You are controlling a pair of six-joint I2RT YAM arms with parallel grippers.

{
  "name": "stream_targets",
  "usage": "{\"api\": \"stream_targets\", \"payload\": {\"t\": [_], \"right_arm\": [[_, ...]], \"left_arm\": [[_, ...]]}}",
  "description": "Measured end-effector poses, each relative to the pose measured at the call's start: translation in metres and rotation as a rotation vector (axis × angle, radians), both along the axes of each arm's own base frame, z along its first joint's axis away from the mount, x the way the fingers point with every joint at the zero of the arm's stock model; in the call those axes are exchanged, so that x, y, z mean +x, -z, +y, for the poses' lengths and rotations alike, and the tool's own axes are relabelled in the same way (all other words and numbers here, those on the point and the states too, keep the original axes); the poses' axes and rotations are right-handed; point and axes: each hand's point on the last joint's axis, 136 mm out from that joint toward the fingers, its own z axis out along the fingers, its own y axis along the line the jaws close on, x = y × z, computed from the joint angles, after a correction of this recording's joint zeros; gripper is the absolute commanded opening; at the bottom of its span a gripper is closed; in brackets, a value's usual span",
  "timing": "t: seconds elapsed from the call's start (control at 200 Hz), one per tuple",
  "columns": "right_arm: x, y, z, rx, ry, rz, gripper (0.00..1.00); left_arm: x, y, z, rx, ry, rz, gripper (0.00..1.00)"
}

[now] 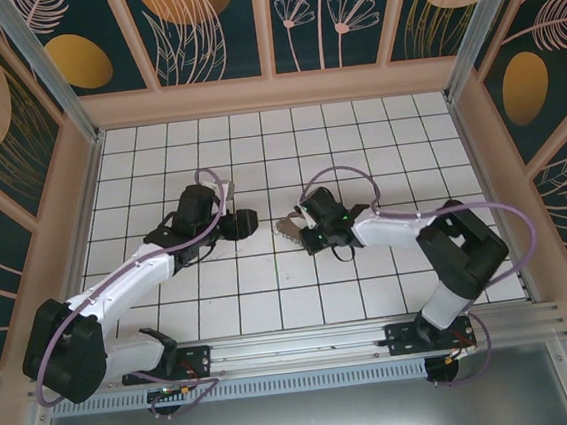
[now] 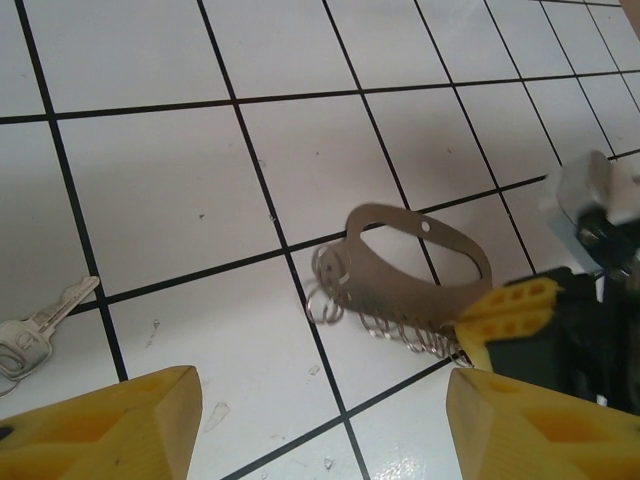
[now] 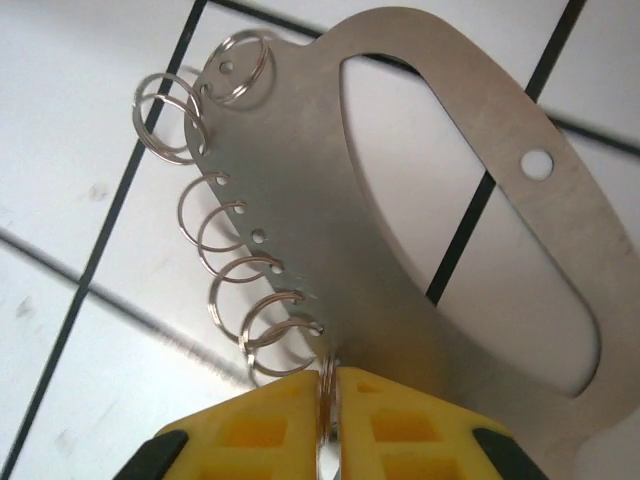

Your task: Put the keys on the keyring

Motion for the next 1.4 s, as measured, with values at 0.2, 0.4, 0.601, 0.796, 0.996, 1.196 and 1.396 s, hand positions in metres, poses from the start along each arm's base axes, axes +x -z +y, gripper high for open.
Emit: {"api": "stream_targets", "payload": {"t": [0.2,0.4,0.601,0.796,0.996,1.196,1.396], "right_arm": [[-0.004,-0.037,-0.002,0.112,0.029,-0.051,0.32],[-0.008,-0.049,-0.028,0.211,0.116,-0.085,0.46],[-0.012,-0.033,-0.061,0.226,0.223,-0.069,0.56],[-0.009,-0.046,-0.071,0.274,0.264,-0.125,0.61],[-0.003,-0.057,-0.083,0.309,0.305,-0.184,0.8],[-0.003,-0.056,-0.086,0.317,0.312,-0.197,0.82],[0.003,-0.065,-0.097,0.339,0.345,-0.238,0.82]], "left_arm": [[-0.013,0.005,-0.017,0.018,0.052,0.007,0.54],[-0.031,0.023,-0.036,0.071,0.116,0.035,0.45],[-0.054,0.051,-0.066,0.14,0.209,0.101,0.38],[-0.069,0.065,-0.096,0.118,0.259,0.149,0.37],[-0.073,0.075,-0.119,0.067,0.257,0.197,0.36],[-0.061,0.084,-0.132,0.053,0.22,0.215,0.32],[-0.046,0.095,-0.144,0.077,0.195,0.22,0.3]]}}
